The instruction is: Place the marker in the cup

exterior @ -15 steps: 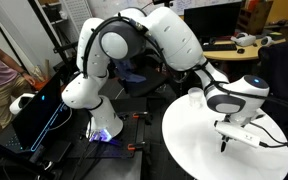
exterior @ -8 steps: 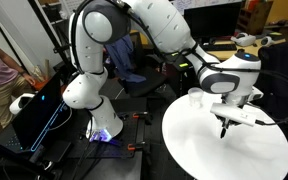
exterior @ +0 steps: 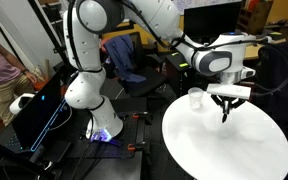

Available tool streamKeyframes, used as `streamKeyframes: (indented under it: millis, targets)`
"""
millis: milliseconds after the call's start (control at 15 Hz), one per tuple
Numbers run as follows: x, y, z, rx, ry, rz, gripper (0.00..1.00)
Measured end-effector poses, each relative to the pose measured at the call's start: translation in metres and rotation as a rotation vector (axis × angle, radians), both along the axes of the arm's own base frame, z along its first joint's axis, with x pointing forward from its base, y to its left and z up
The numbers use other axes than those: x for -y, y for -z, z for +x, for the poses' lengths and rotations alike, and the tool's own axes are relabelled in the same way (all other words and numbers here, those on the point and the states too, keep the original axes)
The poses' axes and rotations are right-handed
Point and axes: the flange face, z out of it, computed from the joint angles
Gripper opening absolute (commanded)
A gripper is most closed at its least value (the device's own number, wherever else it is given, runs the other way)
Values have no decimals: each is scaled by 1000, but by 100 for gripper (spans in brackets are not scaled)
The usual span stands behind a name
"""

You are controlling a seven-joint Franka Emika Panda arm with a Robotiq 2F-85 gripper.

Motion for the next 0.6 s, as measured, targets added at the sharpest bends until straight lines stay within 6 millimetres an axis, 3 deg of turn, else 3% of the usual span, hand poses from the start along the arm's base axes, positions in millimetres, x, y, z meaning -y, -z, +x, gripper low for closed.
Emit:
streamKeyframes:
  millis: [600]
  targets:
    - [-69, -16, -5, -14, -88, -121, 3]
